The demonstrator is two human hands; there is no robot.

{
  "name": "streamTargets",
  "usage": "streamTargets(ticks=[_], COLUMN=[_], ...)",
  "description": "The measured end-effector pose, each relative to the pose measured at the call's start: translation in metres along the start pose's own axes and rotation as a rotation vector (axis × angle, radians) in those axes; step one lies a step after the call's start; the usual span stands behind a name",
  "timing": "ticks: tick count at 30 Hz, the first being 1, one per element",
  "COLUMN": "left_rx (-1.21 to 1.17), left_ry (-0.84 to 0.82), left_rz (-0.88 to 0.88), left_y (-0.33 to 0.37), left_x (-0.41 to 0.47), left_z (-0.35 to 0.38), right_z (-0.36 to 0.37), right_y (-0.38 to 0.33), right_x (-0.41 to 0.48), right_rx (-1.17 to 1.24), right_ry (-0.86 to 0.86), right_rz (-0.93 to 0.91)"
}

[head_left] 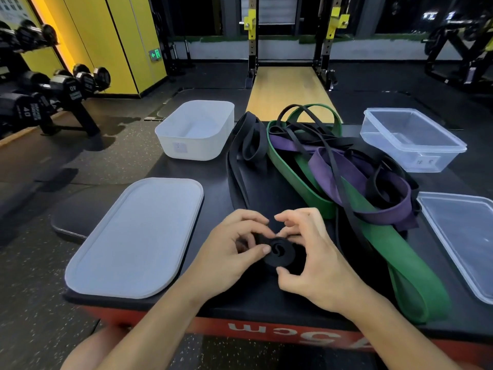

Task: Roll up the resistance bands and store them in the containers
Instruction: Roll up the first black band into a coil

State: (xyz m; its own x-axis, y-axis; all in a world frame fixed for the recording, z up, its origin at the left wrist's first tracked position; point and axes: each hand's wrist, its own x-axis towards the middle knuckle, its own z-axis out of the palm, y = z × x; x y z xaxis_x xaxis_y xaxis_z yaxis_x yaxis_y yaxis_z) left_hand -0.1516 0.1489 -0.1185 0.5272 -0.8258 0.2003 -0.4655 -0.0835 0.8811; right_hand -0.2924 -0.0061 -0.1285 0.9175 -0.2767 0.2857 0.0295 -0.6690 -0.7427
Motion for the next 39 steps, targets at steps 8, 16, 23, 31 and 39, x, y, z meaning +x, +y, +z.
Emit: streamTargets(ticks=[8,16,23,31,39], left_rx=[0.196,0.115,0.057,0.086,0.157], left_ry=[-0.045,0.056,0.132,0.095,0.119], left_rz=[0.08,0.035,-0.015,0.027,0.047], left_y=[-0.005,0.0,-0.003,-0.004,-0.002], left_x=[-0.002,-0.004,-0.003,-0.002,0.001], left_z=[0.003,0.006,0.005,0.006,0.007], right_z=[0.004,0.007,0.001,-0.002,0.009], right_y=[-0.008,0.002,0.005,0.005,0.002], right_x=[0.0,0.004,0.002,0.006,0.007], right_rx=[-0.168,-0.197,-0.081,-0.049,-0.306], right_ry=[0.001,0.093,0.022,-0.014,0.12], right_rz=[0.069,0.077,0.14,0.141,0.135])
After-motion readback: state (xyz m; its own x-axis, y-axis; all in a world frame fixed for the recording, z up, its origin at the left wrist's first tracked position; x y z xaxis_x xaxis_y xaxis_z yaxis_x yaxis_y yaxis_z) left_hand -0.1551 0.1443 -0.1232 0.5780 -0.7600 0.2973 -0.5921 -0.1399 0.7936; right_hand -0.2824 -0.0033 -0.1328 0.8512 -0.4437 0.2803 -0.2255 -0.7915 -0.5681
